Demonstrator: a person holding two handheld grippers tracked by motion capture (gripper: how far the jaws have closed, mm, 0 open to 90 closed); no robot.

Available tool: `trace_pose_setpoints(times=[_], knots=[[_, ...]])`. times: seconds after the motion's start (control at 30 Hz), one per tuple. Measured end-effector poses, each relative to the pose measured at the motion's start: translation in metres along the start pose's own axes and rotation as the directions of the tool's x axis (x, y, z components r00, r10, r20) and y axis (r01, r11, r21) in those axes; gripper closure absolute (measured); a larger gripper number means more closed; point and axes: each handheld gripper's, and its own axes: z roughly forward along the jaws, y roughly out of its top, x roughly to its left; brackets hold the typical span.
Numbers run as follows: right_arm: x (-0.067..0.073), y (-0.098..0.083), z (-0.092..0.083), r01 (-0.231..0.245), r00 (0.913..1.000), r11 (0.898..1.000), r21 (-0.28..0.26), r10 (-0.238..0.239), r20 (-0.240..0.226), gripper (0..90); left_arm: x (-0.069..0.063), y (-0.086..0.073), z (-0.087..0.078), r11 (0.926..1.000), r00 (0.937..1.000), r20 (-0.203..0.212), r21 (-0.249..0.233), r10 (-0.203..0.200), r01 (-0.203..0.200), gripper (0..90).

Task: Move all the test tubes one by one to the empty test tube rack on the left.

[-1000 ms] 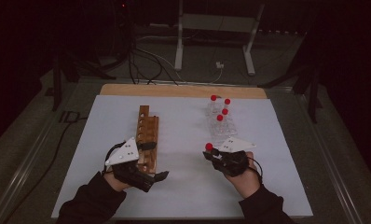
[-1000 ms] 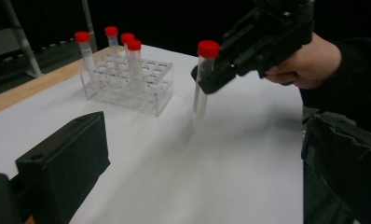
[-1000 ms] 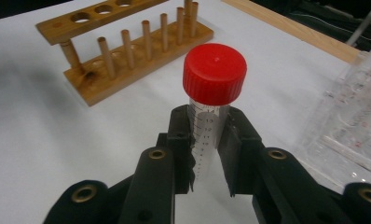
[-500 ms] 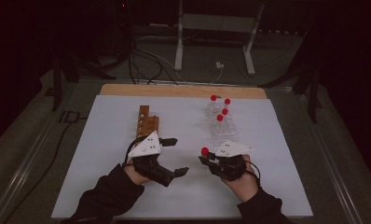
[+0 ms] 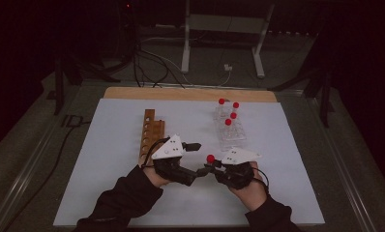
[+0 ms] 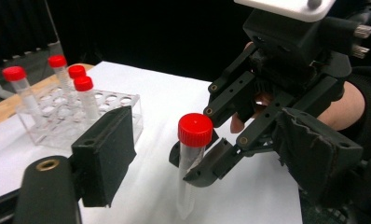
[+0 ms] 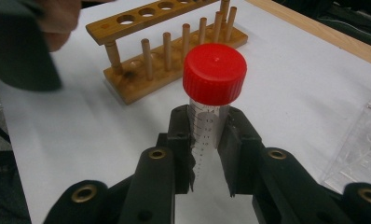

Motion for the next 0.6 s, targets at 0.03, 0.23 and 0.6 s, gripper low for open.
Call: trace_pose_setpoints(times=[0.03, 0.23, 0.6], knots=[[0.0, 0.0, 0.0, 0.0, 1.0, 1.0, 0.0, 0.0, 0.0, 75.4, 0.0, 0.0, 0.001, 1.0, 1.0, -0.005, 0.003, 0.001, -0.001, 24.4], [0.001, 0.0, 0.0, 0.001, 1.0, 1.0, 0.0, -0.001, -0.006, 75.4, 0.001, -0.001, 0.013, 0.9998, 1.0, 0.0, 0.015, 0.01, -0.01, 39.9], [0.001, 0.0, -0.002, 0.001, 1.0, 1.0, -0.006, -0.001, -0.008, 75.4, 0.002, -0.004, 0.023, 0.9992, 0.9996, 0.001, 0.031, 0.027, -0.027, 61.9]])
